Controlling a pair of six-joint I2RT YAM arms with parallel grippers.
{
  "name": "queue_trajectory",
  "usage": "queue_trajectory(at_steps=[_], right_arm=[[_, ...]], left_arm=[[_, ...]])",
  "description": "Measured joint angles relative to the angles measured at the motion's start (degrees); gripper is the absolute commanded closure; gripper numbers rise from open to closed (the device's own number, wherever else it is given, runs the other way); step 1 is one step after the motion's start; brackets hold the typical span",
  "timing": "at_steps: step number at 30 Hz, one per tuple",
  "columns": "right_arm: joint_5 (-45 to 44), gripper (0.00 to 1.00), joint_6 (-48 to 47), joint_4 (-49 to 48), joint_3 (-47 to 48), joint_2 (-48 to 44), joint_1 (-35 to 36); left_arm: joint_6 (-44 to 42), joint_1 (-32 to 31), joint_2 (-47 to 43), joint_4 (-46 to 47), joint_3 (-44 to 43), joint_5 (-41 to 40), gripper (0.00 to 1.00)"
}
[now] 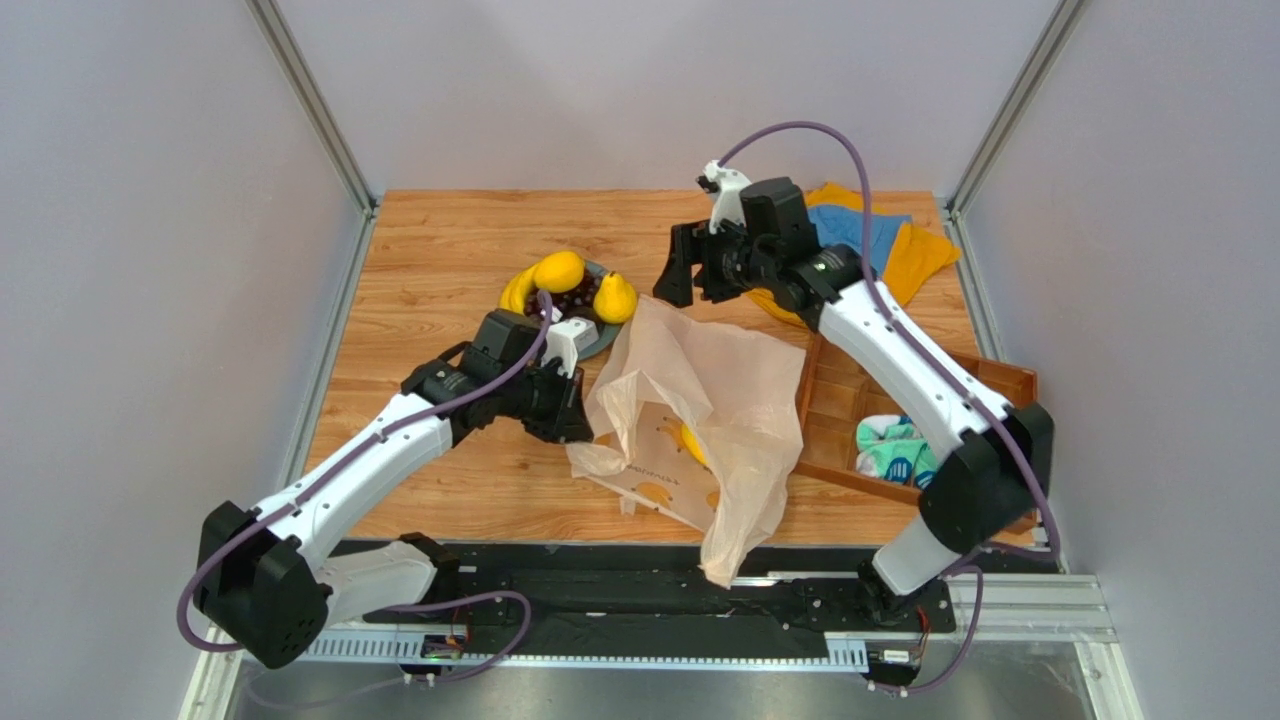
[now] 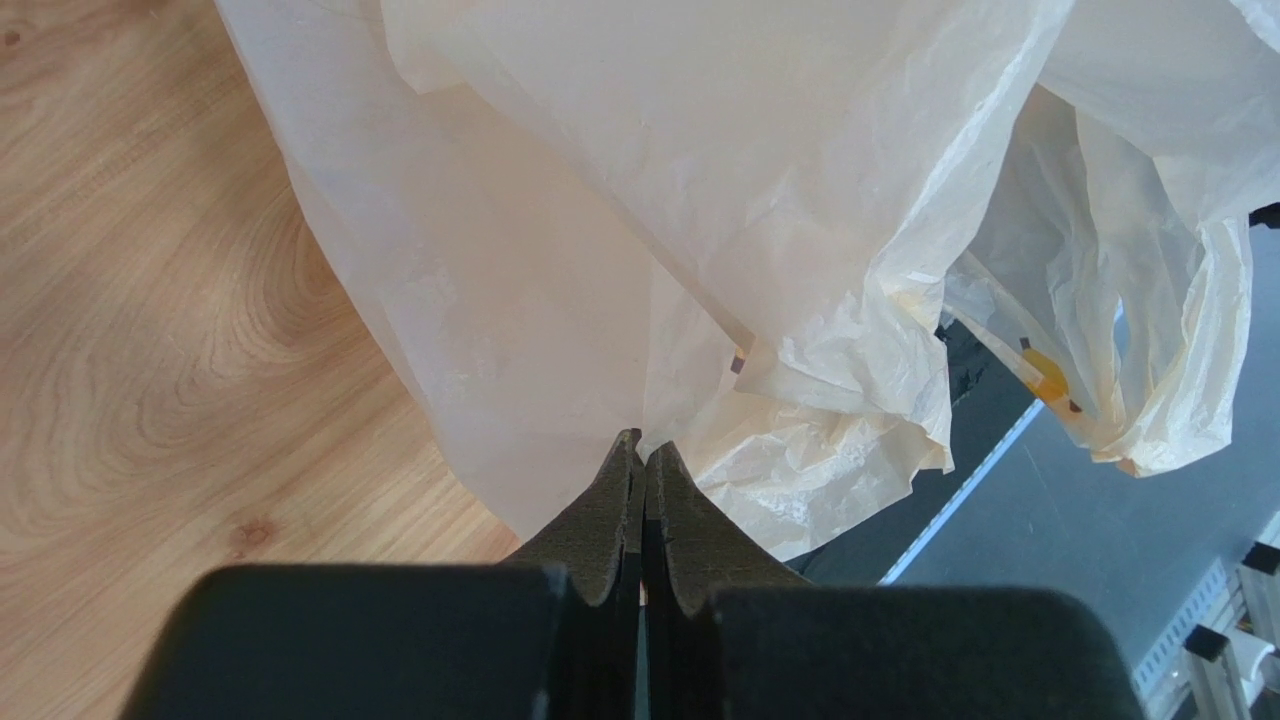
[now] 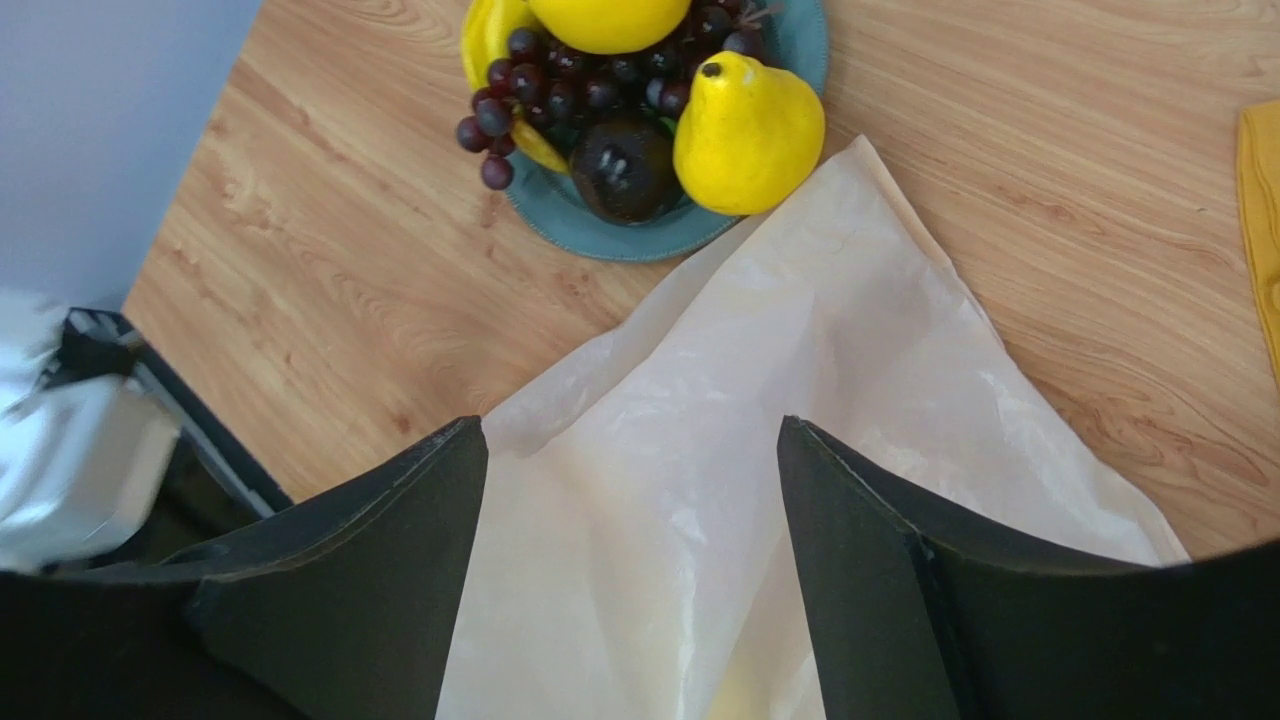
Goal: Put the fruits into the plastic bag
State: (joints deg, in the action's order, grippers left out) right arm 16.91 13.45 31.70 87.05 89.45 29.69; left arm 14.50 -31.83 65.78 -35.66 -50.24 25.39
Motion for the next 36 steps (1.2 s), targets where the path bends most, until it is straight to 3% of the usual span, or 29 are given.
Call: queue_trajectory(at_steps=[11, 16, 36], right_arm=[[-5.0, 0.28, 1.4, -2.1, 19.0, 26.8, 1.4], [-7.5, 0.30, 1.3, -2.2, 26.8, 34.1, 2.6], [-15.5, 0.36, 0.0, -3.6, 33.0, 44.1, 6.2]], left_arm=[[-0.9, 0.7, -0.4, 0.0, 0.0, 0.5, 1.00], [-0.9, 1.3, 1.3, -0.2, 0.0, 1.6, 1.00], [-0.9, 3.4, 2.4, -0.2, 0.0, 4.6, 1.00]])
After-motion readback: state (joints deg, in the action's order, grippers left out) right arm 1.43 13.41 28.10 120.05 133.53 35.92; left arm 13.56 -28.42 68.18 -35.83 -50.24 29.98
